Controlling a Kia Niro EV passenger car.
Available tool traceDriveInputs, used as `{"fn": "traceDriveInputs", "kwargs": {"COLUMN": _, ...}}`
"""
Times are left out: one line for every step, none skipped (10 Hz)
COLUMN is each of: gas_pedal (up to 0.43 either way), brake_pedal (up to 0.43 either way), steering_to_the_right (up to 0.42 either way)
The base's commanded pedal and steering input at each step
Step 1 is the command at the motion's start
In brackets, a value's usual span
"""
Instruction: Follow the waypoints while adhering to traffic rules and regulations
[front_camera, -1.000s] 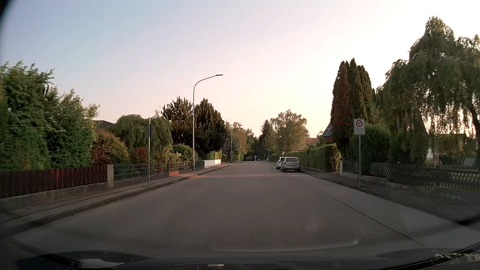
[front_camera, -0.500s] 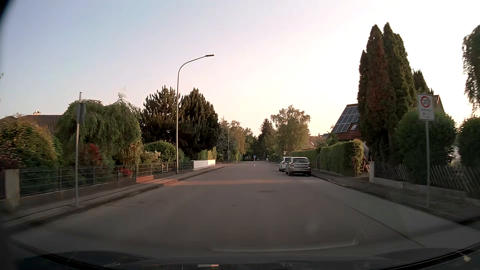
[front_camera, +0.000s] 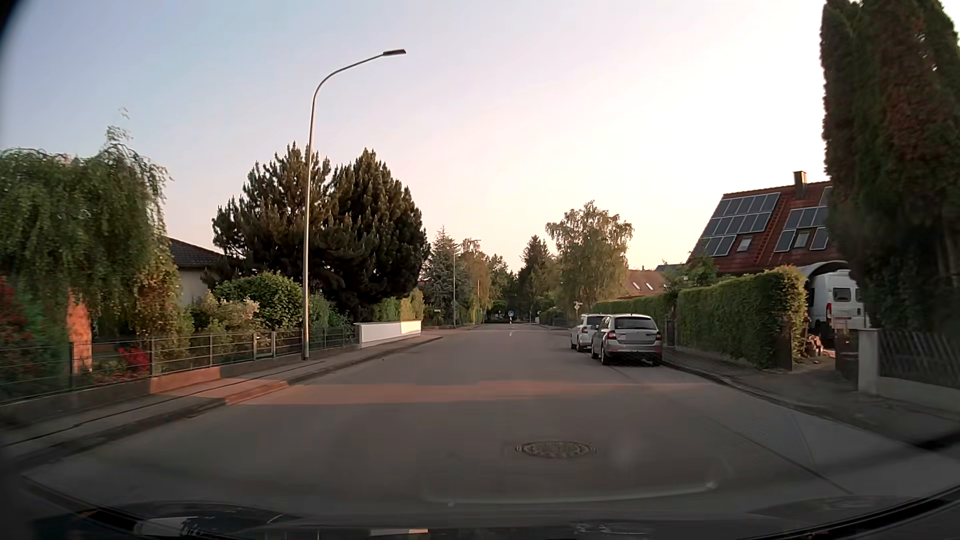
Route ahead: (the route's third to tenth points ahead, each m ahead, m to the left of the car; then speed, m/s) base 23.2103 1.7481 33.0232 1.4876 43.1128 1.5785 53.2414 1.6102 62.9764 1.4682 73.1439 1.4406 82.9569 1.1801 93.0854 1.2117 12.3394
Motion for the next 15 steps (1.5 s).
{"fn": "traceDriveInputs", "kwargs": {"gas_pedal": 0.098, "brake_pedal": 0.012, "steering_to_the_right": -0.001}}
{"fn": "traceDriveInputs", "kwargs": {"gas_pedal": 0.098, "brake_pedal": 0.012, "steering_to_the_right": -0.001}}
{"fn": "traceDriveInputs", "kwargs": {"gas_pedal": 0.098, "brake_pedal": 0.012, "steering_to_the_right": -0.001}}
{"fn": "traceDriveInputs", "kwargs": {"gas_pedal": 0.098, "brake_pedal": 0.018, "steering_to_the_right": -0.001}}
{"fn": "traceDriveInputs", "kwargs": {"gas_pedal": 0.098, "brake_pedal": 0.018, "steering_to_the_right": 0.000}}
{"fn": "traceDriveInputs", "kwargs": {"gas_pedal": 0.098, "brake_pedal": 0.018, "steering_to_the_right": 0.000}}
{"fn": "traceDriveInputs", "kwargs": {"gas_pedal": 0.098, "brake_pedal": 0.018, "steering_to_the_right": 0.000}}
{"fn": "traceDriveInputs", "kwargs": {"gas_pedal": 0.110, "brake_pedal": 0.012, "steering_to_the_right": 0.001}}
{"fn": "traceDriveInputs", "kwargs": {"gas_pedal": 0.110, "brake_pedal": 0.018, "steering_to_the_right": 0.003}}
{"fn": "traceDriveInputs", "kwargs": {"gas_pedal": 0.110, "brake_pedal": 0.018, "steering_to_the_right": 0.004}}
{"fn": "traceDriveInputs", "kwargs": {"gas_pedal": 0.110, "brake_pedal": 0.012, "steering_to_the_right": 0.008}}
{"fn": "traceDriveInputs", "kwargs": {"gas_pedal": 0.110, "brake_pedal": 0.018, "steering_to_the_right": 0.011}}
{"fn": "traceDriveInputs", "kwargs": {"gas_pedal": 0.110, "brake_pedal": 0.018, "steering_to_the_right": 0.013}}
{"fn": "traceDriveInputs", "kwargs": {"gas_pedal": 0.110, "brake_pedal": 0.012, "steering_to_the_right": 0.014}}
{"fn": "traceDriveInputs", "kwargs": {"gas_pedal": 0.110, "brake_pedal": 0.012, "steering_to_the_right": 0.013}}
